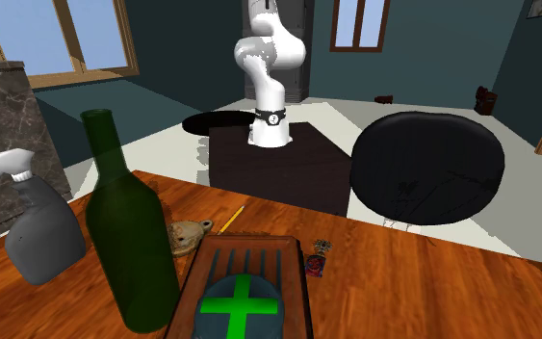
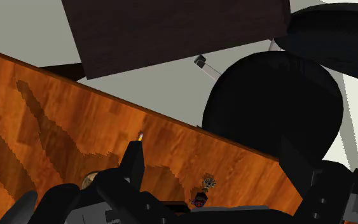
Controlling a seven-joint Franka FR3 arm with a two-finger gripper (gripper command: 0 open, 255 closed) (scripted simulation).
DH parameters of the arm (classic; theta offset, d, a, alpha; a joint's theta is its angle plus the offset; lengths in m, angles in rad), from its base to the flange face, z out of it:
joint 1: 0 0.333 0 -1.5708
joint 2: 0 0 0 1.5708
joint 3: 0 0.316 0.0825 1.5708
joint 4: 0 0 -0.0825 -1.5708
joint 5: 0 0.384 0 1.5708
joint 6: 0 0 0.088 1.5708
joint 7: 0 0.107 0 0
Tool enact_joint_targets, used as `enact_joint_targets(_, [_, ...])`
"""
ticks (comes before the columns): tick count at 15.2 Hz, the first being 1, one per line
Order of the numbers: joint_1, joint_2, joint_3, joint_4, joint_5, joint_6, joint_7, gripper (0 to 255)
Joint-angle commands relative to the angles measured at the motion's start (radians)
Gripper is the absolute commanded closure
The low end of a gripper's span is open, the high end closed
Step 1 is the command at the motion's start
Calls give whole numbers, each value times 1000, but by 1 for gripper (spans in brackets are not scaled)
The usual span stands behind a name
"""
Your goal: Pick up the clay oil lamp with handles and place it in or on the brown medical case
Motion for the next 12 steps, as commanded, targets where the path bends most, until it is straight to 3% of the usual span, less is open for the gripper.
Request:
enact_joint_targets(1, [0,0,0,0,0,0,0,0])
enact_joint_targets(12, [-73,200,-37,-174,-28,406,92,0])
